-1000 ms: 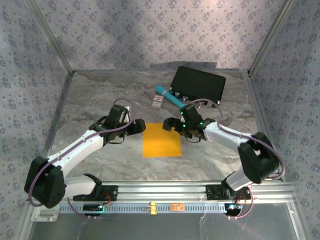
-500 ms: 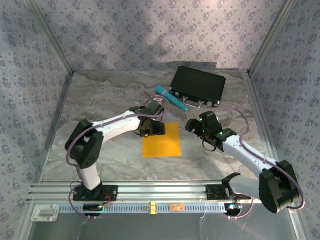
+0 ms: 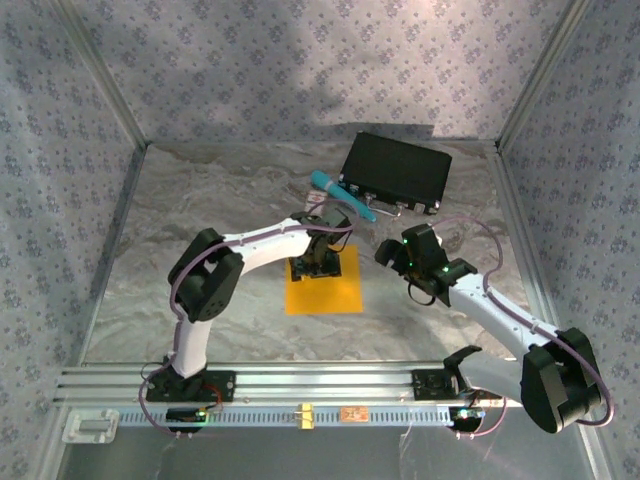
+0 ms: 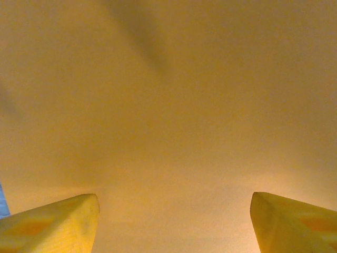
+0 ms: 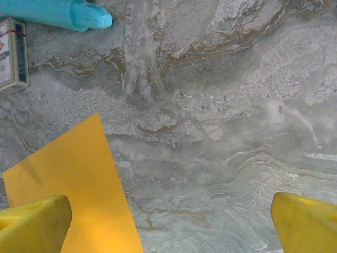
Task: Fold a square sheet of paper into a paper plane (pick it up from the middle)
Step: Move the square sheet of paper to the center of the table.
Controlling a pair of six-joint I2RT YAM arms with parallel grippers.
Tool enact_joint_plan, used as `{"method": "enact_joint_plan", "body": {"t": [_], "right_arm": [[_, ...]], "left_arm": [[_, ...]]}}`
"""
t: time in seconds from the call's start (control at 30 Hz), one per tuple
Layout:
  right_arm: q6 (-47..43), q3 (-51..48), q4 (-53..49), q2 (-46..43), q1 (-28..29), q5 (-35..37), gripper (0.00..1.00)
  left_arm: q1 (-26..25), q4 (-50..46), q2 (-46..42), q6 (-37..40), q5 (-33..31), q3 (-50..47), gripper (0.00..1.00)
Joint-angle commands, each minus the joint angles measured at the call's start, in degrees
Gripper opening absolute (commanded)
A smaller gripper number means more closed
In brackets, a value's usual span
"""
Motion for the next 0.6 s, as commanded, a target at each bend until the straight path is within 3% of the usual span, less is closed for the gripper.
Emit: {"method": "enact_joint_plan", "body": {"t": [0.0, 0.17, 0.33, 0.57], "right_arm": [[-0.18, -0.91, -1.86, -0.61, -0.38, 0.09, 0.99], [-0.90, -1.43, -0.95, -0.61, -0.37, -1.16, 0.99], [-4.13, -2.63, 3.48, -0.46, -0.42, -7.32, 0.99], [-4.31, -2.55, 2.79, -0.85, -0.36, -7.17, 0.99]], "left_arm": [[-0.45, -3.86, 1.93, -0.22, -1.02, 3.64, 0.76], [-0.42, -2.28, 3.27, 0.17, 0.90, 4.01, 0.76], [-0.36, -2.77, 4.83, 2.47, 1.08, 4.37, 0.76], [0.21, -2.88, 4.10, 5.88, 0.11, 0.27, 0.76]]}}
